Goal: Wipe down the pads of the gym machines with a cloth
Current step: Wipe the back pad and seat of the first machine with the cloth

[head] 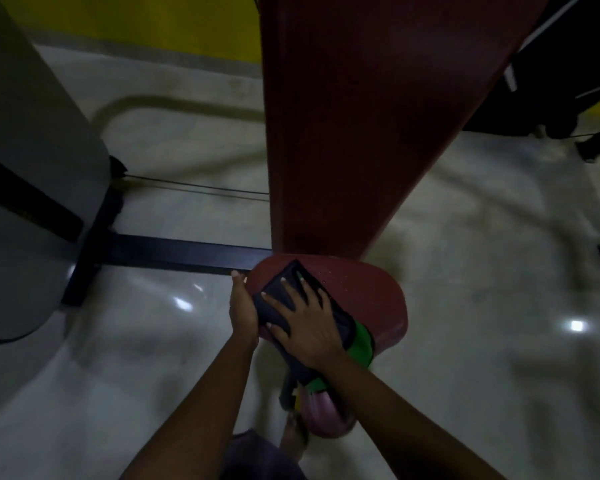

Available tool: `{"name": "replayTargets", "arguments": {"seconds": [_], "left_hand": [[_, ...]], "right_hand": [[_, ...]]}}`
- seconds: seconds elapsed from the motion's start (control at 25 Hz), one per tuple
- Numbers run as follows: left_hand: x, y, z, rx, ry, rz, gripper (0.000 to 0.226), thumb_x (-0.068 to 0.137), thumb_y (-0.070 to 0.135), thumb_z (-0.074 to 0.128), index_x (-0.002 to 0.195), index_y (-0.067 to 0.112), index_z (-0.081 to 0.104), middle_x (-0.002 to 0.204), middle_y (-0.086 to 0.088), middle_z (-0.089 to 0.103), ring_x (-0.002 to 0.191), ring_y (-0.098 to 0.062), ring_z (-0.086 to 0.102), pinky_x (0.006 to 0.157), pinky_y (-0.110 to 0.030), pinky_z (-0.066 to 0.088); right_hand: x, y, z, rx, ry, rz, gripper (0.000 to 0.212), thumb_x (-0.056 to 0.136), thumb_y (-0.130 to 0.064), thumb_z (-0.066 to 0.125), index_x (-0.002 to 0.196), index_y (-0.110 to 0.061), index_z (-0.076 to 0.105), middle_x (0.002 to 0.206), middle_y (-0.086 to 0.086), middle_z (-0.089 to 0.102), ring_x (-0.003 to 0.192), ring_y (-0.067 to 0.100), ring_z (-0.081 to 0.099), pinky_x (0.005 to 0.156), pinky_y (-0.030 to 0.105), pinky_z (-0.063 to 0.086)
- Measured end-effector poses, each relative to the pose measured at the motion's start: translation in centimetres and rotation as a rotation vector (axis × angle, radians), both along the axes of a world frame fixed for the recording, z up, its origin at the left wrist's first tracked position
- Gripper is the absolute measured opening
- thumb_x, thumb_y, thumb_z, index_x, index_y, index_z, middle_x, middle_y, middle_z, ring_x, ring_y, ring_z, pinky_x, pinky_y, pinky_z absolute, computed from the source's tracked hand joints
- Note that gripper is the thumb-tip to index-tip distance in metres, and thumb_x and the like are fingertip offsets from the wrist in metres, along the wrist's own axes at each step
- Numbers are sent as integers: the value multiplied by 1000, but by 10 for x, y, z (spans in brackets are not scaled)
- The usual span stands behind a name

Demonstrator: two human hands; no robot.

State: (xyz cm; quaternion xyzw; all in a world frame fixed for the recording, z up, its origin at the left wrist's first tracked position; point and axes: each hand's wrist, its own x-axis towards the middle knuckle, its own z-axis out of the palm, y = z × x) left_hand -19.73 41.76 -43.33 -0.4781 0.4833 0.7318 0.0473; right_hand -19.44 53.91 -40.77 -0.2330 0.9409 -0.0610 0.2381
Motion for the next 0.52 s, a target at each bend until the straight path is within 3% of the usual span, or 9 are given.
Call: {"name": "replayTargets", "arguments": {"seconds": [0.08,0.16,0.24,0.36,0.52], "left_hand": [[-4,0,-6,37,47,68,61,88,68,32,101,19,68,101,-10,70,95,-25,65,93,-41,49],[-5,2,-18,-40,17,99,68,83,75,31,104,22,68,107,-9,70,102,-25,64,99,-46,46],[-6,8,-23,-228,-86,11,79,79,79,23,118,22,62,119,-7,65,111,-25,59,103,-46,41],[-7,17,-30,-532,-113,-124,60,96,54,20,130,18,52,131,-8,56,121,-27,51,106,-41,34],[-3,12,-42,-490,-107,-26,53,99,46,24,122,11,56,124,-12,60,115,-28,54,103,-40,37]], "right_hand": [[-12,-10,-7,-56,32,113,62,79,-54,21,137,-43,37,151,2,32,136,31,32,106,56,28],[-35,-16,-16,-84,87,176,67,75,-55,11,139,-47,28,156,-2,19,140,27,17,107,51,18],[-63,-11,-23,-82,138,102,66,76,-55,8,139,-48,26,155,-4,20,137,26,21,102,46,22],[-79,-6,-29,-11,183,-55,62,80,-52,13,140,-45,25,153,-1,23,131,29,28,97,46,25],[-42,-34,-27,-55,199,114,62,79,-47,14,139,-44,33,151,2,31,127,34,33,92,49,29]]}}
